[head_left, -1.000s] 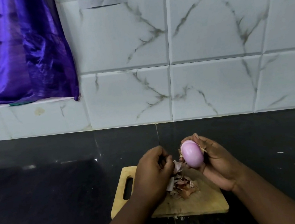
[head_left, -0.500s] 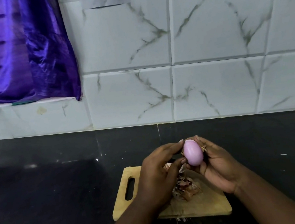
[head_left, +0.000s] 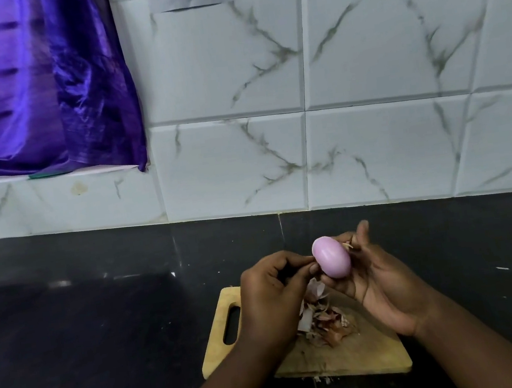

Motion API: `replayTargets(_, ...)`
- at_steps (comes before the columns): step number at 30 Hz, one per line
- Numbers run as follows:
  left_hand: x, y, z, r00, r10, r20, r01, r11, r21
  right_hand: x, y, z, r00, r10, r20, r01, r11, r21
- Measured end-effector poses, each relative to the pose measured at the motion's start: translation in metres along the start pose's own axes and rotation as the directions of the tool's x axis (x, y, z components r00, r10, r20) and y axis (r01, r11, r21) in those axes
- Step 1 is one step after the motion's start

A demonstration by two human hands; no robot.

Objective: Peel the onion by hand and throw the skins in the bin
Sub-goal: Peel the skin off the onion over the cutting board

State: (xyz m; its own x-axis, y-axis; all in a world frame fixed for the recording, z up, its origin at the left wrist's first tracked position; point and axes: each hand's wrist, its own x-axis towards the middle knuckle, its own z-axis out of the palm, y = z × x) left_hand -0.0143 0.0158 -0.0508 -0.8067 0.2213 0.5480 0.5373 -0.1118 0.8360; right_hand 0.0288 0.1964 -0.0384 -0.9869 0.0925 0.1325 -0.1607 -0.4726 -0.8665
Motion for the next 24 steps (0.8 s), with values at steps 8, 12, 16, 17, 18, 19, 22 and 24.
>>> replayTargets(8,0.0,0.0,-0.002,0.999,-0.006,-0.044,0.01,0.996,0.091,-0.005,0.002,0.006,0.995,-0.102,0.006,0.101,0.978,-0.18)
replayTargets(12,-0.001,0.001,0.0,1.0,0.017,0.009,-0.018,0.988,0.153,-0.002,0.003,0.01,0.968,-0.219,-0.121,0.187,0.954,-0.233)
replayTargets(16,0.0,-0.004,0.001,0.997,-0.046,0.069,0.028,0.971,0.237,0.003,-0.002,0.001,0.962,-0.228,-0.153,0.198,0.962,-0.187)
replayTargets(17,0.001,-0.004,0.0,0.998,-0.058,0.036,0.047,0.965,0.258,0.002,-0.001,0.001,0.97,-0.211,-0.123,0.182,0.961,-0.209)
replayTargets(18,0.001,-0.004,-0.002,0.998,-0.063,0.005,0.059,0.957,0.285,0.0,0.0,0.001,0.977,-0.194,-0.092,0.164,0.952,-0.26)
replayTargets(19,0.002,-0.004,-0.003,0.998,-0.065,-0.018,0.067,0.949,0.31,-0.001,0.001,0.002,0.982,-0.18,-0.063,0.151,0.934,-0.324)
replayTargets(22,0.004,-0.006,-0.006,0.996,-0.067,-0.064,0.085,0.942,0.324,-0.002,0.002,-0.001,0.987,-0.16,-0.031,0.134,0.905,-0.404)
replayTargets(24,0.004,-0.003,-0.006,0.996,-0.054,-0.073,0.074,0.951,0.299,-0.002,0.001,-0.002,0.988,-0.151,-0.029,0.127,0.911,-0.393)
